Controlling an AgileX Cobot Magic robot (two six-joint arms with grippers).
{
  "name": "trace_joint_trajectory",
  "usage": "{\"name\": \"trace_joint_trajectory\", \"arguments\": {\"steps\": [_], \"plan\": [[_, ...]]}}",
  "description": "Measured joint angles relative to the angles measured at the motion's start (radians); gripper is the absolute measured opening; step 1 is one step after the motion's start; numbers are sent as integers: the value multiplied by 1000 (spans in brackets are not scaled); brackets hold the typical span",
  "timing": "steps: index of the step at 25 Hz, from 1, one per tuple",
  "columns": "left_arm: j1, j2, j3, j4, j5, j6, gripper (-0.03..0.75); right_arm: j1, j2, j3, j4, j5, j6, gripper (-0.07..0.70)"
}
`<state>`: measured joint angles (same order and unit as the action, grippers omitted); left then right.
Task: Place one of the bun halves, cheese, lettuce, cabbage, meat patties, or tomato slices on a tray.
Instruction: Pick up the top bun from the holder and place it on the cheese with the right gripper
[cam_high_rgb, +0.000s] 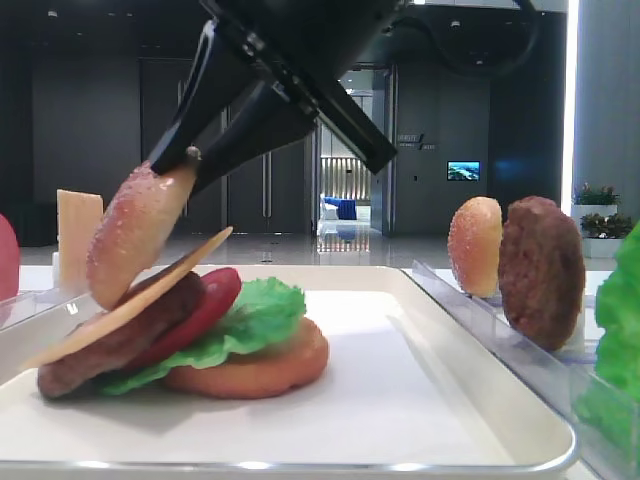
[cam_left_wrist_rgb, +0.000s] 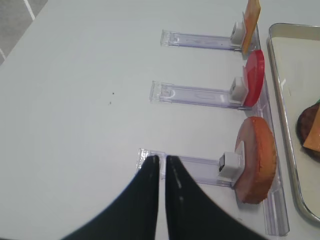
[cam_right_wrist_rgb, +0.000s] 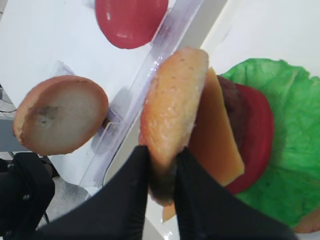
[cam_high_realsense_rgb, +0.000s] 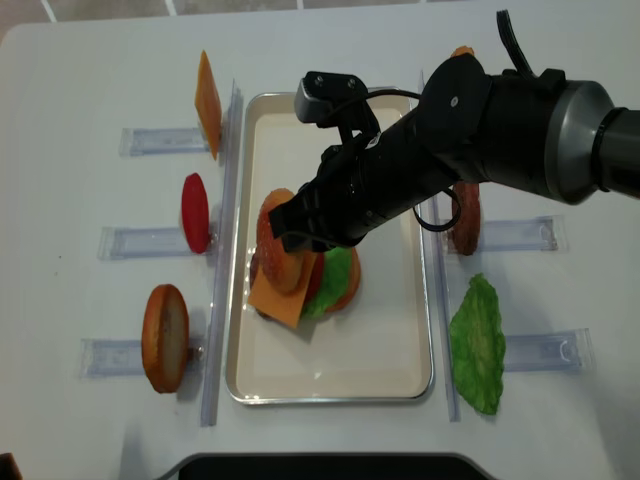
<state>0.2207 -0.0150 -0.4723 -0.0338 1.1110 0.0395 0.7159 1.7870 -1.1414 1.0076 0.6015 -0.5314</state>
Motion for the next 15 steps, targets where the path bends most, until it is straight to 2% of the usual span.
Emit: {"name": "trace_joint_trajectory", "arguments": {"steps": [9, 11, 15], "plan": [[0, 0, 0, 0, 0, 0, 30, -48, 0, 0, -72, 56, 0, 113], [0, 0, 0, 0, 0, 0, 30, -57, -1, 0, -80, 62, 0, 159], [0, 0, 0, 0, 0, 5, 30, -78, -1, 5, -141, 63, 0, 342]]}}
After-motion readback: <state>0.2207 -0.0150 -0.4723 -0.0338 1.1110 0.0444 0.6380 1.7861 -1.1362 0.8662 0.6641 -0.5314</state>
